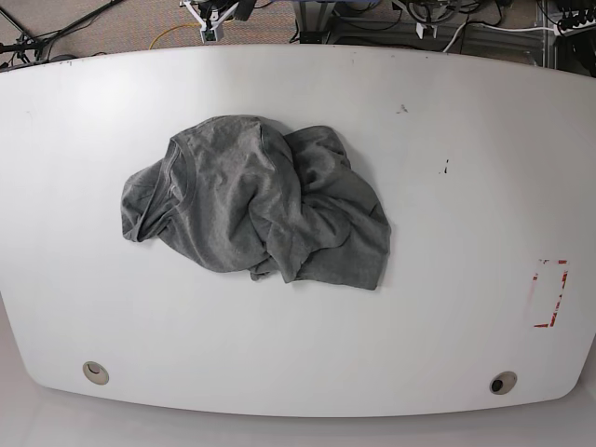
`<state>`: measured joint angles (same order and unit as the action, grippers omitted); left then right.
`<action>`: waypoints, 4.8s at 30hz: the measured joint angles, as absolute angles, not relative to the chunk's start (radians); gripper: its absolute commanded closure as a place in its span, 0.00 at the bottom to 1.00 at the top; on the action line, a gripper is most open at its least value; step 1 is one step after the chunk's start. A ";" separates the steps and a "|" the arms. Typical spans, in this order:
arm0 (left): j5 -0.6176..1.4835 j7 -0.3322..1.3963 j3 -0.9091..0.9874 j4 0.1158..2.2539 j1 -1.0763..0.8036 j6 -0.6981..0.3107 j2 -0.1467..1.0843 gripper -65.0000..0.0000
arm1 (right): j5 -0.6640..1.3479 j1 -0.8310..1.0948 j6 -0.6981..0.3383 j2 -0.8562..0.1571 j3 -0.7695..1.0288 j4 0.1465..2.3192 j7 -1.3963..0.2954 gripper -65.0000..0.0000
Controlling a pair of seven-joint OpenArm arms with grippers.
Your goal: Fold the T-shirt properly
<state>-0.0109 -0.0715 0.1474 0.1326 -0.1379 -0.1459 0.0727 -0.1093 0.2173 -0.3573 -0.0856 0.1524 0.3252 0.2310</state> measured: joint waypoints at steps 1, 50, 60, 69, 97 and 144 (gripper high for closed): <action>-0.010 -0.046 0.147 0.150 -0.141 -0.141 0.070 0.60 | -0.105 0.223 -0.355 -0.089 0.154 0.331 0.232 0.78; -0.006 -0.155 0.147 1.235 -0.879 -0.149 0.044 0.60 | -0.006 0.859 -0.355 -0.042 0.156 1.264 0.057 0.79; -0.007 -0.146 0.149 1.583 -1.111 -0.149 0.047 0.60 | 0.141 1.107 -0.352 -0.045 0.156 1.573 0.046 0.79; 0.012 -0.150 0.181 1.852 -1.257 -0.155 0.045 0.60 | 0.293 1.256 -0.356 -0.045 0.155 1.811 0.056 0.79; 0.193 -0.147 0.295 1.964 -1.125 -0.153 0.073 0.31 | 0.315 0.847 -0.369 -0.047 0.336 1.988 -0.244 0.55; 0.192 0.037 0.294 1.964 -0.736 -0.153 0.075 0.31 | 0.816 0.285 -0.472 0.035 0.549 1.615 -0.902 0.41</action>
